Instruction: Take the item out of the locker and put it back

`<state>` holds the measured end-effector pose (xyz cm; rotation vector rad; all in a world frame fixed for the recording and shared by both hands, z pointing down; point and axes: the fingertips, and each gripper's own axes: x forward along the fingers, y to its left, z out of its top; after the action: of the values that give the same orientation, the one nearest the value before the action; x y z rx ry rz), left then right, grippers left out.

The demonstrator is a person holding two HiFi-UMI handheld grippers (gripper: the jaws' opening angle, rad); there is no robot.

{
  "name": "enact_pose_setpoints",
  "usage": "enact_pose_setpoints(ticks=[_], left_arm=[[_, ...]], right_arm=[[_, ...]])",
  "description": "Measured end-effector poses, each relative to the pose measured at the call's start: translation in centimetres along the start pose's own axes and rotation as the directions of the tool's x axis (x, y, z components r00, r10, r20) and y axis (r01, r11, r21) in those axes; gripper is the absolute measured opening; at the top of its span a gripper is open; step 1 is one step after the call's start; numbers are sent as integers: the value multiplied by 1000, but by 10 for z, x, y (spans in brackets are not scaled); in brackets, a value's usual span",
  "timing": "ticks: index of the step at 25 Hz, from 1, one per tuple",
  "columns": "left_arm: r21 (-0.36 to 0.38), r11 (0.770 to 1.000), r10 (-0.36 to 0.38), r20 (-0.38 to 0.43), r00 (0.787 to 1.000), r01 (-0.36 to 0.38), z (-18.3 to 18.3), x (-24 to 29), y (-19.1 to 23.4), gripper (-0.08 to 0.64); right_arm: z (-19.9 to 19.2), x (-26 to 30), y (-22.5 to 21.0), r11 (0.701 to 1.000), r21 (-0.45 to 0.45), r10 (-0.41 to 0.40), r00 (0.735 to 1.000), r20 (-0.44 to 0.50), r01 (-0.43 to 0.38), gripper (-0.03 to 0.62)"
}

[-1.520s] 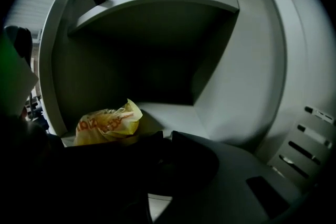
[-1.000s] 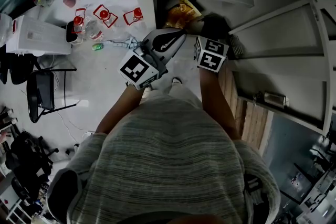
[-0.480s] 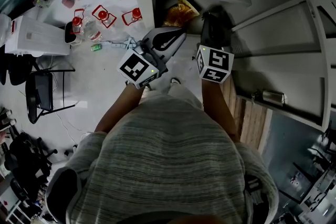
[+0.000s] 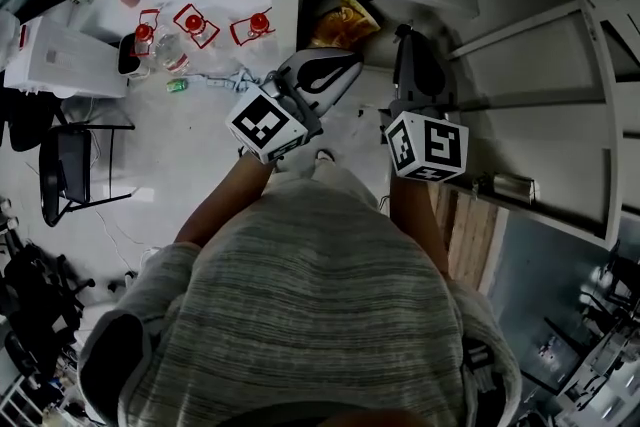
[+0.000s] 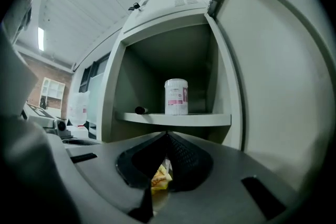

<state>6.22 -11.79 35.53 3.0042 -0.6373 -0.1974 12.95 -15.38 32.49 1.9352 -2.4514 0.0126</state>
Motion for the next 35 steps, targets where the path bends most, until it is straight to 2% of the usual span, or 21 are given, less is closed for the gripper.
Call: enact_pose_setpoints(ticks=[7, 14, 22, 35], left_arm=[[-3, 1000, -3, 1, 1000, 3, -1, 0, 0, 6], [-4, 1000, 6, -14, 1000, -6, -4, -4, 3, 6], [-6, 1000, 14, -41, 999, -15, -10, -7, 8, 6], [-9, 1000, 14, -26, 1000, -14, -9, -3, 11, 6]], right_arm=[[-2, 2, 1, 1000, -7, 5, 1000, -11, -5, 26], [-44, 11, -2, 1000, 0, 0, 995, -105, 0, 26], [-97, 24, -3, 1000, -6, -3, 974, -228, 2, 26], [-124, 35, -12, 1000, -10, -26, 957, -289, 24, 26]])
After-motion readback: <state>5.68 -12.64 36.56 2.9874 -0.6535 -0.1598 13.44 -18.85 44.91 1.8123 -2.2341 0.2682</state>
